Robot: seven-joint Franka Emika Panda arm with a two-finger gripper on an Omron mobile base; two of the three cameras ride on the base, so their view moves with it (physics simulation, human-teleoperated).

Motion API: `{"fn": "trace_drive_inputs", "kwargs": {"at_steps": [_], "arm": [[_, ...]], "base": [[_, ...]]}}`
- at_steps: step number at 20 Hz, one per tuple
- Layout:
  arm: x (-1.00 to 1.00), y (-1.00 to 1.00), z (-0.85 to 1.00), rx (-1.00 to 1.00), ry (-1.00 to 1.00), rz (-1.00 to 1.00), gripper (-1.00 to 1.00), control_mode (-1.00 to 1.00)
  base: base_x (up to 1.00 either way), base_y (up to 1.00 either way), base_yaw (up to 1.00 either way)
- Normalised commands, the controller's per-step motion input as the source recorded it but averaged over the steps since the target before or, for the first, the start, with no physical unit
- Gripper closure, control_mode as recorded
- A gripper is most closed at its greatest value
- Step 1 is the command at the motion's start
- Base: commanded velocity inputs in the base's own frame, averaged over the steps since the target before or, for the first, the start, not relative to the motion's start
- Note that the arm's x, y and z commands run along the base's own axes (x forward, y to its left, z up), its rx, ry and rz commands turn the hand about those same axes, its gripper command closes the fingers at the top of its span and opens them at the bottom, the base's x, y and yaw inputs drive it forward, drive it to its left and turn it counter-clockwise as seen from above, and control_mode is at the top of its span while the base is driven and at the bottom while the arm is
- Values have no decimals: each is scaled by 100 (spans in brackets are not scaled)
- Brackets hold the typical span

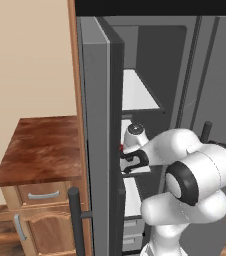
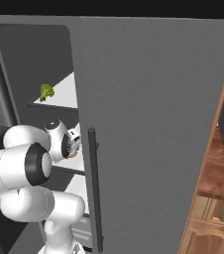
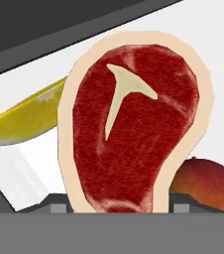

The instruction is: Take the steak and broccoli from the highest rack and move them to the second highest rack where the mango and lemon wedge are located, to maximize freezer space. Close the freezer door after rearranging.

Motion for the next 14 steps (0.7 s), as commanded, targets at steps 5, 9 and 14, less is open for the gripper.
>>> {"fn": "trace_drive_inputs", "kwargs": {"at_steps": [5,9,14], "arm": [[45,0,-39,-11,0,0,100,-100],[43,0,-38,-10,0,0,100,-100],[47,0,-26,0,0,0,100,-100]], "base": [[0,0,0],[0,0,0],[0,0,0]]}}
